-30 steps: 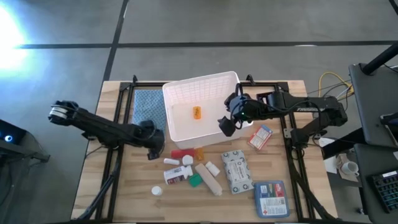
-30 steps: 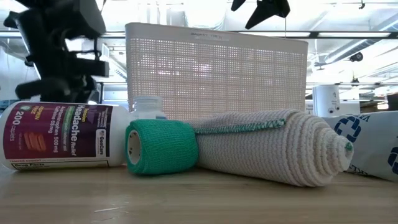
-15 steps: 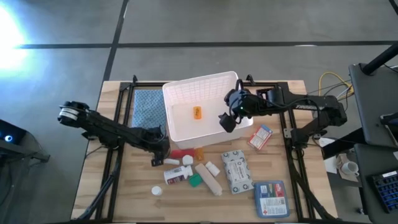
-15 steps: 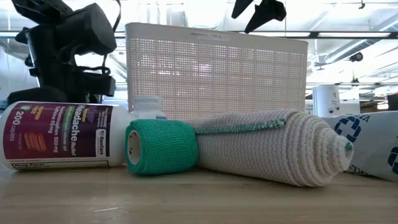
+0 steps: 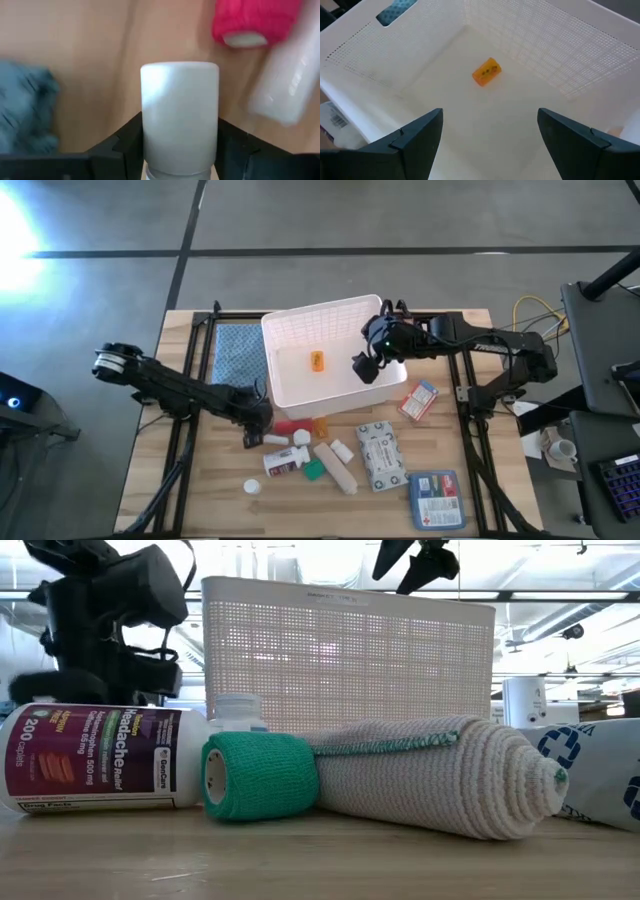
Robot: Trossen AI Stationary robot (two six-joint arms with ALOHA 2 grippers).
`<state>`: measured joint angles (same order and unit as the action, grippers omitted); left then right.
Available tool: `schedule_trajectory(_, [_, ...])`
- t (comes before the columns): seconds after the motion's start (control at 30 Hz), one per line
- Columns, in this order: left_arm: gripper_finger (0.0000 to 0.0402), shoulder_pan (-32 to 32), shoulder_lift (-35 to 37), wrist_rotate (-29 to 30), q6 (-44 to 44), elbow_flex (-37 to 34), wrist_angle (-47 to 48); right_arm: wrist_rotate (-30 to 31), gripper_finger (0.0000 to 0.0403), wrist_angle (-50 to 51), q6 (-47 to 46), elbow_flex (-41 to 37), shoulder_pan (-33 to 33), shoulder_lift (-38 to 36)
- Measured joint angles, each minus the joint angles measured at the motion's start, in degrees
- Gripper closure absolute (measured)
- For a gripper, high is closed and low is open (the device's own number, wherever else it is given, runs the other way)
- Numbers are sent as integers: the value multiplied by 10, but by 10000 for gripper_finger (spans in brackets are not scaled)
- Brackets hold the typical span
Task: Pick & place medical supplies in basket/bin
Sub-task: Put the white pill bottle into the white bin
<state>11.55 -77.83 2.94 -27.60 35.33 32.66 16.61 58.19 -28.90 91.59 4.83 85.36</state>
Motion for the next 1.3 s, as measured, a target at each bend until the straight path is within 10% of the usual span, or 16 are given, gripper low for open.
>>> schedule_trajectory(0.53, [235, -13, 113, 115, -39, 322, 277, 15, 104, -2, 31, 0, 28, 0])
schedule_trajectory(0.7, [233, -19, 151, 224, 86, 365, 104, 16, 105, -7, 40, 0, 27, 2])
schedule_trajectory(0.83, [232, -74, 145, 146, 181, 346, -102, 16, 106, -20, 58, 0, 28, 14])
schedule_trajectory(1.3, [158, -178, 33, 156, 136, 311, -132, 16, 98, -17, 62, 0, 27, 23])
